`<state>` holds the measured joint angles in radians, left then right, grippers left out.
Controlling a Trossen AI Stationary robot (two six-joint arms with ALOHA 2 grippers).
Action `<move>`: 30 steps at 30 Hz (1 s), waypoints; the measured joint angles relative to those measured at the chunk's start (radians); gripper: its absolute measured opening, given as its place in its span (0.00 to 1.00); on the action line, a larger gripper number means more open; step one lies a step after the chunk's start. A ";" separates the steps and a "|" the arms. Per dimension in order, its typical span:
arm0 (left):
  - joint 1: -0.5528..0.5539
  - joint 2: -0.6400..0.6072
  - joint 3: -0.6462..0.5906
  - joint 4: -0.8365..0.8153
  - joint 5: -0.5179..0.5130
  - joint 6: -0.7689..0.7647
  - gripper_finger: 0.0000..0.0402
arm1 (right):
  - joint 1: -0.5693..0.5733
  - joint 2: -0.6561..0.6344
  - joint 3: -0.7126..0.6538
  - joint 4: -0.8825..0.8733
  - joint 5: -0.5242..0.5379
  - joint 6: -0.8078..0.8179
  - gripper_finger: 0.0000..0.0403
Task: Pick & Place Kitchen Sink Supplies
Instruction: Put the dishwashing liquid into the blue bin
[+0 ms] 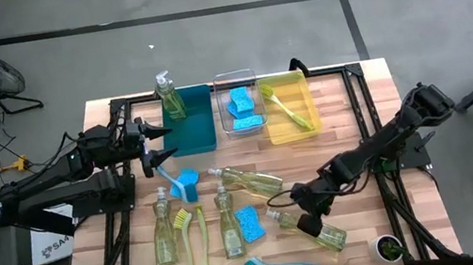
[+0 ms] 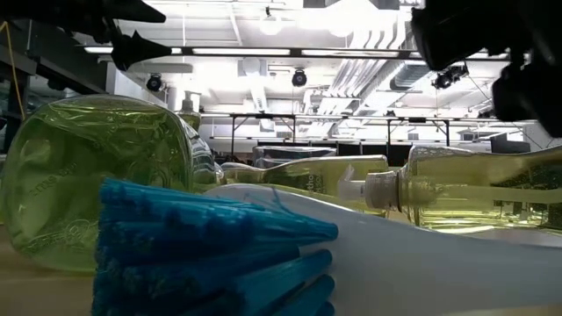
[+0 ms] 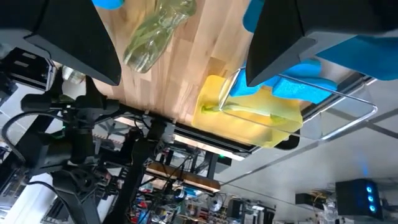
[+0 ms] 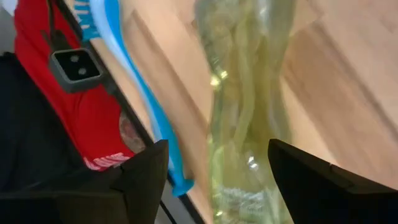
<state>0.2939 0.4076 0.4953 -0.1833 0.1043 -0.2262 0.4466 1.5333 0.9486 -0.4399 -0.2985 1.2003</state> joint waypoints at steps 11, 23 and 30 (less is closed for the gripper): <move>0.000 0.000 0.000 -0.020 0.001 -0.015 0.84 | 0.096 -0.001 0.016 -0.097 0.114 0.018 0.66; 0.000 0.000 0.000 -0.031 0.001 -0.019 0.84 | 0.126 -0.001 0.016 -0.098 0.127 0.056 0.66; 0.000 0.000 0.000 -0.057 0.001 -0.018 0.84 | 0.098 -0.001 0.016 -0.073 0.181 -0.027 0.66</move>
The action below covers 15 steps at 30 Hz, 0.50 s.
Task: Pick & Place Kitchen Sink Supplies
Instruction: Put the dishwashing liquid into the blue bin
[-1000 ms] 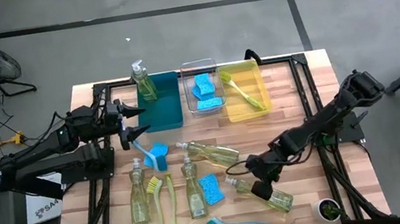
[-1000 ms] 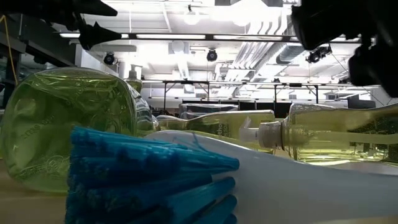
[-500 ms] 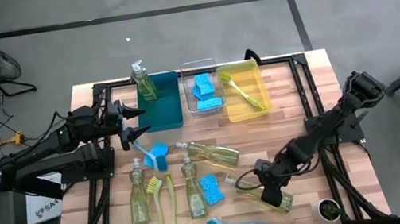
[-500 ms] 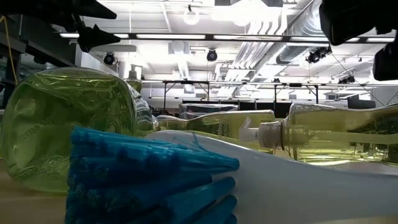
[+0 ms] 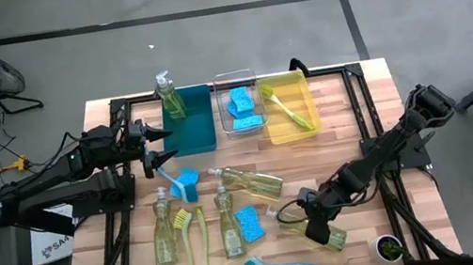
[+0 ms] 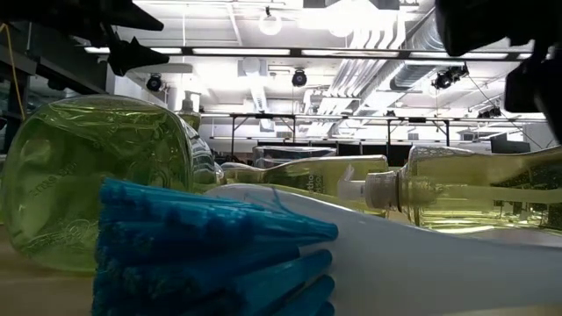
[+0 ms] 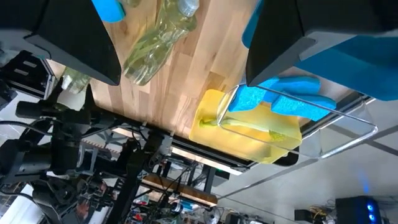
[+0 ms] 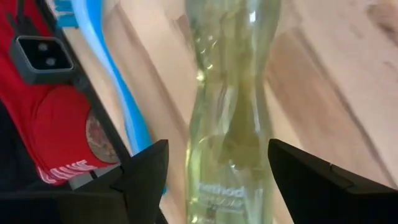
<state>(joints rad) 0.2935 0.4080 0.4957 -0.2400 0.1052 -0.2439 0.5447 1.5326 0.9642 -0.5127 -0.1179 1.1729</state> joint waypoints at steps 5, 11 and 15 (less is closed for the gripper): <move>0.000 0.000 0.000 -0.003 0.000 0.004 0.84 | -0.030 0.000 0.000 -0.098 0.004 0.000 0.66; 0.000 0.000 0.000 -0.021 0.000 0.006 0.84 | -0.033 0.000 0.016 -0.149 0.004 0.008 0.66; 0.000 0.000 0.000 -0.025 -0.003 0.006 0.84 | -0.003 0.000 0.102 -0.240 0.062 0.016 0.66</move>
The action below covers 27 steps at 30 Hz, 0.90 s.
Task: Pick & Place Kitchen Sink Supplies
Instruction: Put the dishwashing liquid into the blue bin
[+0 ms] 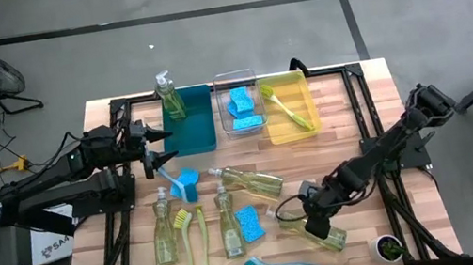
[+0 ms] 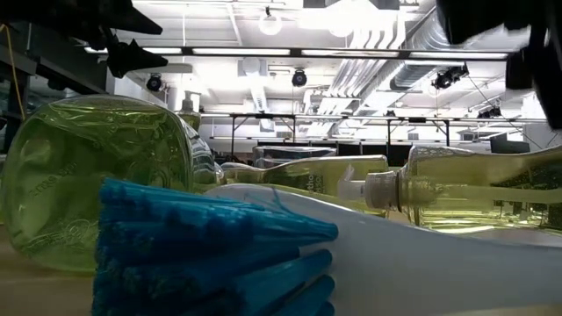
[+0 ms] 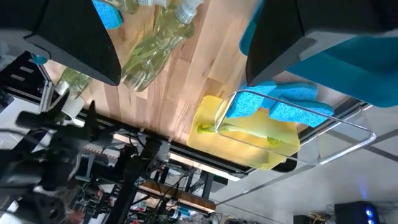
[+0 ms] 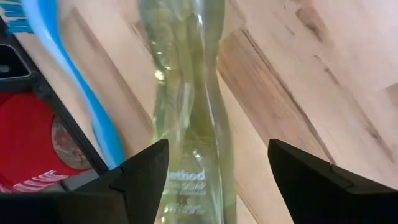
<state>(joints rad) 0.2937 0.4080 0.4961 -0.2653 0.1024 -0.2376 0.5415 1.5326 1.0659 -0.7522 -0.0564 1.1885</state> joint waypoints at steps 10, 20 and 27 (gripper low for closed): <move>0.000 0.000 0.000 0.000 0.016 -0.003 0.84 | 0.087 0.221 0.325 -0.278 0.048 -0.018 0.65; 0.000 0.000 0.000 0.000 0.029 -0.003 0.84 | 0.143 0.417 0.514 -0.444 0.062 0.021 0.65; 0.000 0.000 0.000 -0.005 0.048 -0.003 0.84 | 0.161 0.417 0.488 -0.436 0.062 0.064 0.73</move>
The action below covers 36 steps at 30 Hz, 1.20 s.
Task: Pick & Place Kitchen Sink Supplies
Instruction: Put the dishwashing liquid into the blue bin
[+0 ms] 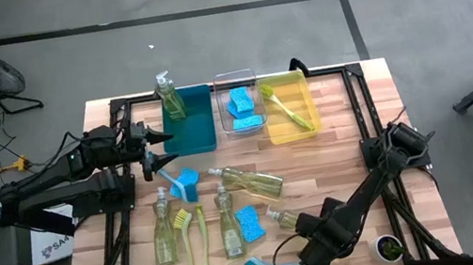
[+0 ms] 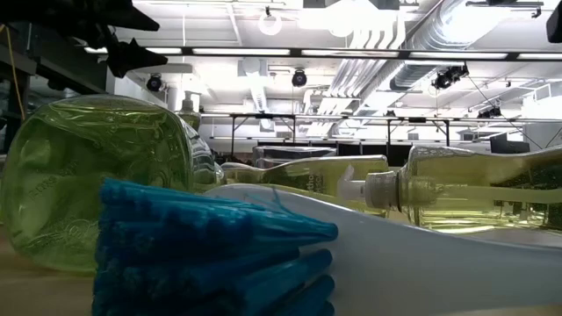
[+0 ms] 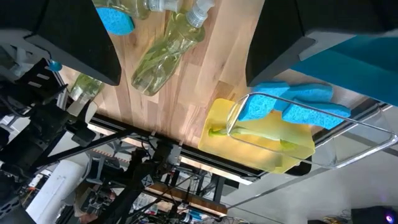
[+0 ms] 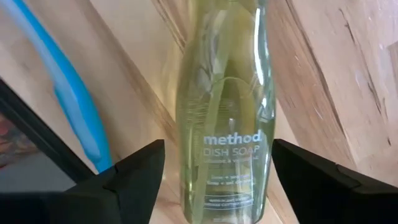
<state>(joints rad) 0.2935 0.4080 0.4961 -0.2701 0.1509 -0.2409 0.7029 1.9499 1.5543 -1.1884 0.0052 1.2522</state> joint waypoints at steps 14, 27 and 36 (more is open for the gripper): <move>0.000 0.000 0.000 -0.028 0.000 0.004 0.84 | -0.037 0.008 0.000 0.051 0.033 -0.013 0.90; 0.000 -0.001 0.000 -0.027 0.016 0.004 0.84 | -0.038 0.066 0.000 0.035 0.015 -0.022 0.90; 0.000 -0.001 0.000 -0.028 0.016 0.004 0.84 | -0.012 0.059 -0.206 0.247 -0.039 0.007 0.90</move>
<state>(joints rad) 0.2939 0.4068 0.4961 -0.2981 0.1665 -0.2367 0.6906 2.0091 1.3481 -0.9411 -0.0341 1.2594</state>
